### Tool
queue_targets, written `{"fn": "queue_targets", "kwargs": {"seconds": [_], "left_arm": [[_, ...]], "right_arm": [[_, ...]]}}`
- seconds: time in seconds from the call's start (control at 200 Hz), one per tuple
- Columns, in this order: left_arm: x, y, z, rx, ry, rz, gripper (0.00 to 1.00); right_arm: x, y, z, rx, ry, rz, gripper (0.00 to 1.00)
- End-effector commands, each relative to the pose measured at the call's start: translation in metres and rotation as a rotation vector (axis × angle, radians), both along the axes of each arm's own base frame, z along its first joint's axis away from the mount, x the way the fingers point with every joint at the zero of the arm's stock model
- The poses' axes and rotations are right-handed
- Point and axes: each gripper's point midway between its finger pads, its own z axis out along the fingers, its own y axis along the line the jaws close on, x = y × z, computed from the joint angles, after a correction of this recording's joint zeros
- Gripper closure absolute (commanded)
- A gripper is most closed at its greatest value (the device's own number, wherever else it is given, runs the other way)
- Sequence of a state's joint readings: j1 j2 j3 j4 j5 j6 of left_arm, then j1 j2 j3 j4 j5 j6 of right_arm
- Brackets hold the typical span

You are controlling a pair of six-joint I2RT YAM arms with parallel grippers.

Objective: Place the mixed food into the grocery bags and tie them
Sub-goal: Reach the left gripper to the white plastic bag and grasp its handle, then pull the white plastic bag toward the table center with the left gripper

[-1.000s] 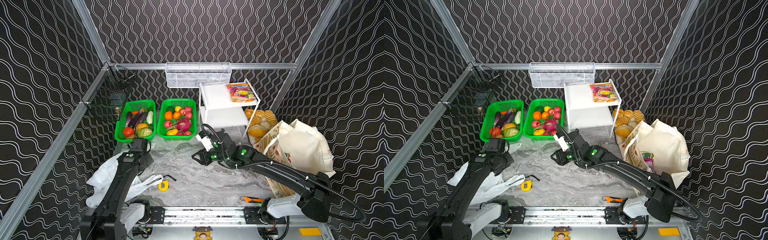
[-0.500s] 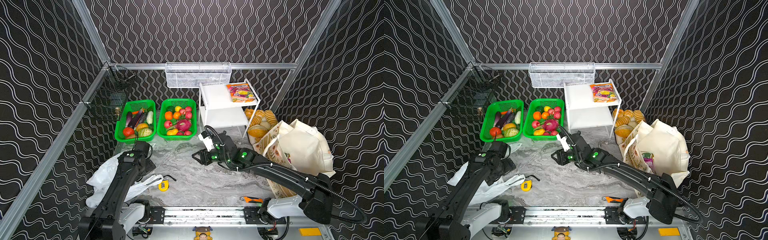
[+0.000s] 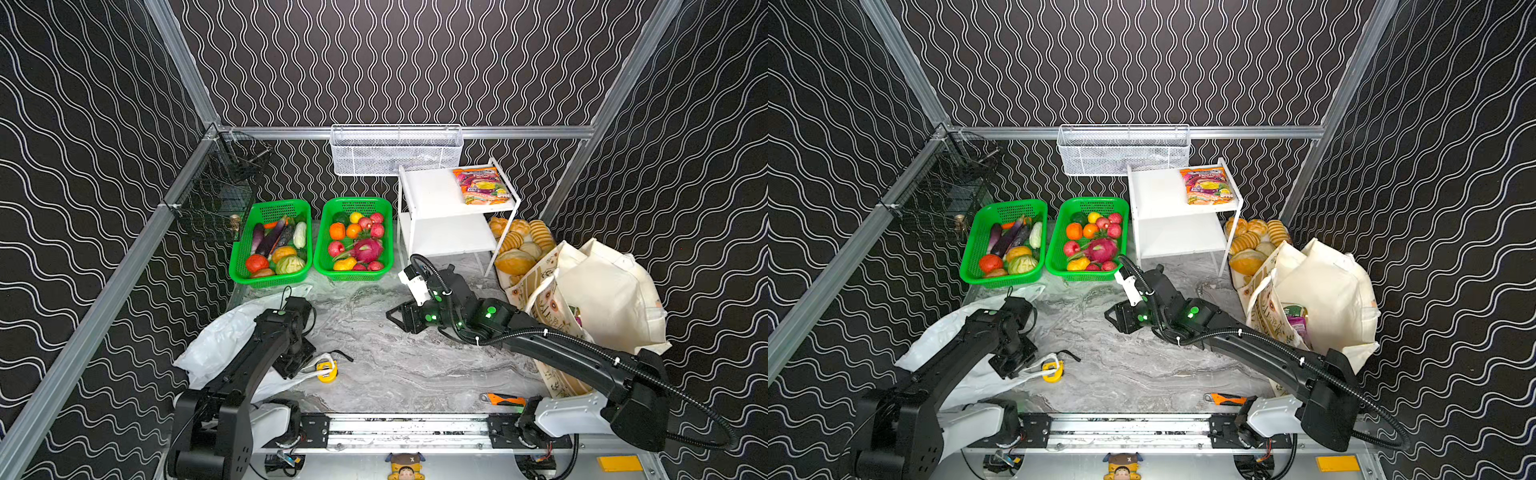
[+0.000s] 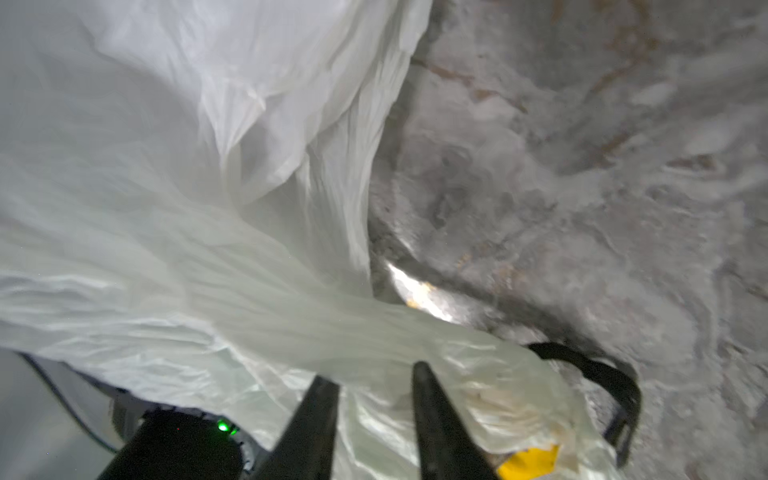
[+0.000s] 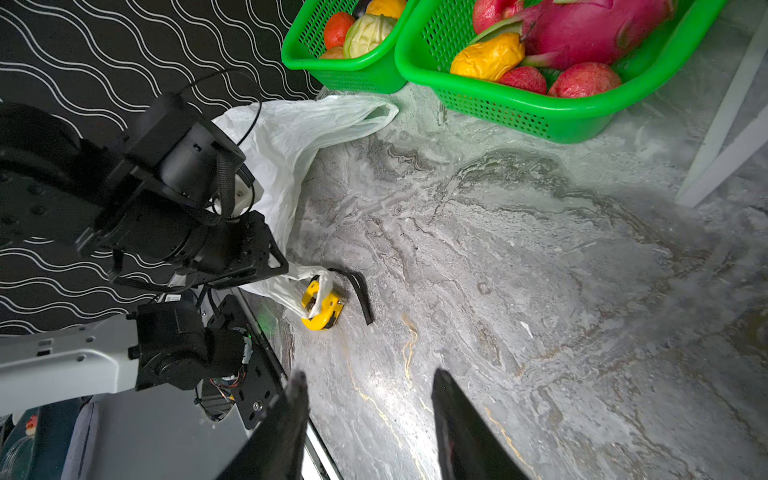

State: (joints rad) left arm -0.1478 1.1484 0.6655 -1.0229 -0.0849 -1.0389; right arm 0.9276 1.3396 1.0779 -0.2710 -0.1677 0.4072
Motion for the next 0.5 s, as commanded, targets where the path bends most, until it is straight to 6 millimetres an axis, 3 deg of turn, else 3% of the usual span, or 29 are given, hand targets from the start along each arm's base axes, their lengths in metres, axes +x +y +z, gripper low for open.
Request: {"fn": "queue_targets", "kwargs": {"seconds": [0.0,0.085,0.205,0.35,0.496], "left_arm": [[0.019,-0.024,0.002,-0.102,-0.108,-0.013,0.92],[0.021,-0.036,0.004,-0.147,-0.124,-0.046,1.0],[0.028,-0.059,0.013,-0.211,-0.153,-0.124,1.0],[0.046,-0.103,0.053,-0.24,-0.246,-0.299,1.0],[0.046,-0.146,0.085,-0.231,-0.252,-0.52,1.0]], "right_arm": [[0.005,0.003,0.001,0.015,-0.012,-0.009,0.5],[0.004,0.007,-0.001,0.017,0.004,-0.005,0.5],[0.006,0.007,-0.005,0.006,0.014,-0.01,0.5],[0.015,-0.001,-0.013,-0.01,0.033,-0.079,0.5],[0.03,-0.02,-0.02,0.072,0.147,-0.173,0.51]]}}
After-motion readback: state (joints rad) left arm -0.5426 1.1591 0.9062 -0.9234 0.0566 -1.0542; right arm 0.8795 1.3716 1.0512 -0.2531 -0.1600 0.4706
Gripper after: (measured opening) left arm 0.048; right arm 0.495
